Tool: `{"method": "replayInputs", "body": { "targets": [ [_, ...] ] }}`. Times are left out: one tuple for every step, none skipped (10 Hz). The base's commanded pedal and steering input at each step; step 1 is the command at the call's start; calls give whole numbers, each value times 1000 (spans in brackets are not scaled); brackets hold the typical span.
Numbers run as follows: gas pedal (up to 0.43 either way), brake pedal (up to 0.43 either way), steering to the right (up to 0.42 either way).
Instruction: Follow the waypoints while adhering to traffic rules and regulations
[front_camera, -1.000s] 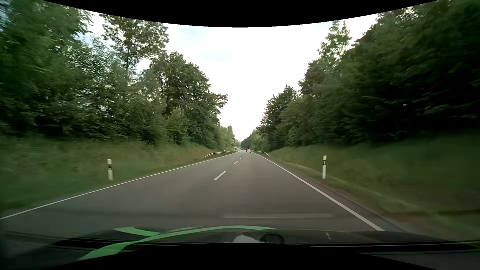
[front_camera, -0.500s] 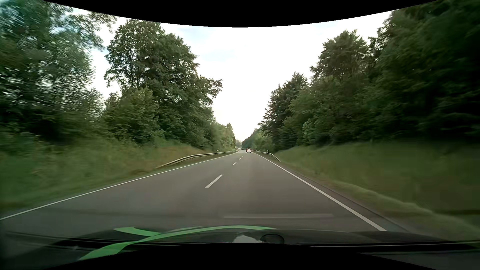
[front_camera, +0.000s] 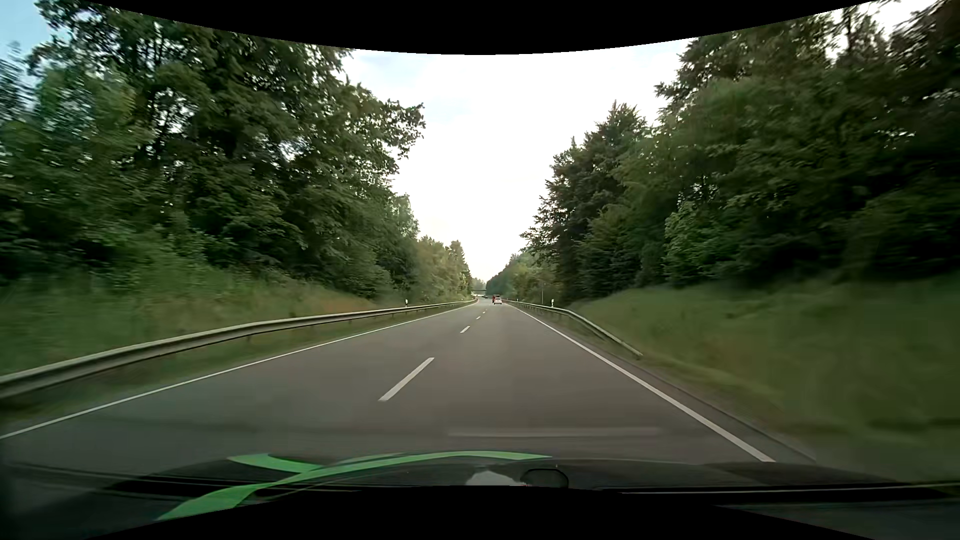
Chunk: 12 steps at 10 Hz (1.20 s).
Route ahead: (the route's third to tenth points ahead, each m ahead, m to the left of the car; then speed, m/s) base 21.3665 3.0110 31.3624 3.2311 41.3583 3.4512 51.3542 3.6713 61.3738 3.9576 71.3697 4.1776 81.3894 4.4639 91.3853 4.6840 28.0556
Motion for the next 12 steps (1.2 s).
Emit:
{"method": "replayInputs", "body": {
  "targets": [
    [260,0,-3],
    [260,0,-3],
    [260,0,-3],
    [260,0,-3],
    [260,0,-3],
    [260,0,-3],
    [260,0,-3],
    [260,0,-3],
    [260,0,-3],
    [268,0,-3],
    [268,0,-3],
    [268,0,-3]
  ]
}}
